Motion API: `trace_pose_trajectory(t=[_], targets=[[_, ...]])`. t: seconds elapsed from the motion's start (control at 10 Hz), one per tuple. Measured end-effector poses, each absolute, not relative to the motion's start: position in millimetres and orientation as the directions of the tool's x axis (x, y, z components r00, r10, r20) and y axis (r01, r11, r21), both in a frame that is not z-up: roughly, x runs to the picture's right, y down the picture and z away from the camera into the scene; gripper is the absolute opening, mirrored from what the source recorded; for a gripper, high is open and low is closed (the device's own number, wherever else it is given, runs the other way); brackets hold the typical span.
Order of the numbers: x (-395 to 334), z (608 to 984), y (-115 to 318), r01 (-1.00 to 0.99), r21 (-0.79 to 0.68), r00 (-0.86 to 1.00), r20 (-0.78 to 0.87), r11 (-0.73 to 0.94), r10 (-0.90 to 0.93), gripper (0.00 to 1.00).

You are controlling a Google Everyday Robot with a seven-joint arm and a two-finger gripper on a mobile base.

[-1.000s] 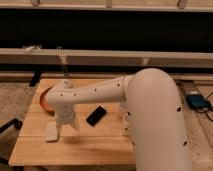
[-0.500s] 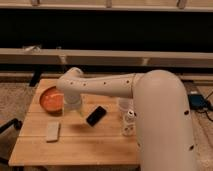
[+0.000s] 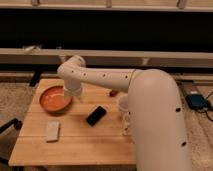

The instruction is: Drag the ceramic bowl in a circle

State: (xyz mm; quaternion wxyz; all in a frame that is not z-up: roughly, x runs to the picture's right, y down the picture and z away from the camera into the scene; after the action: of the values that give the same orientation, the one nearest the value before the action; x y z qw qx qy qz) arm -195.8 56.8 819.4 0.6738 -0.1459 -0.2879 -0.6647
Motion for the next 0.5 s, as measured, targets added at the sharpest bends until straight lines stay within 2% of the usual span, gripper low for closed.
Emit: trace_pose_trajectory(t=[0.5], targets=[[-242, 859, 36, 0.982, 0.186, -0.121, 0.579, -0.014, -0.806, 0.67]])
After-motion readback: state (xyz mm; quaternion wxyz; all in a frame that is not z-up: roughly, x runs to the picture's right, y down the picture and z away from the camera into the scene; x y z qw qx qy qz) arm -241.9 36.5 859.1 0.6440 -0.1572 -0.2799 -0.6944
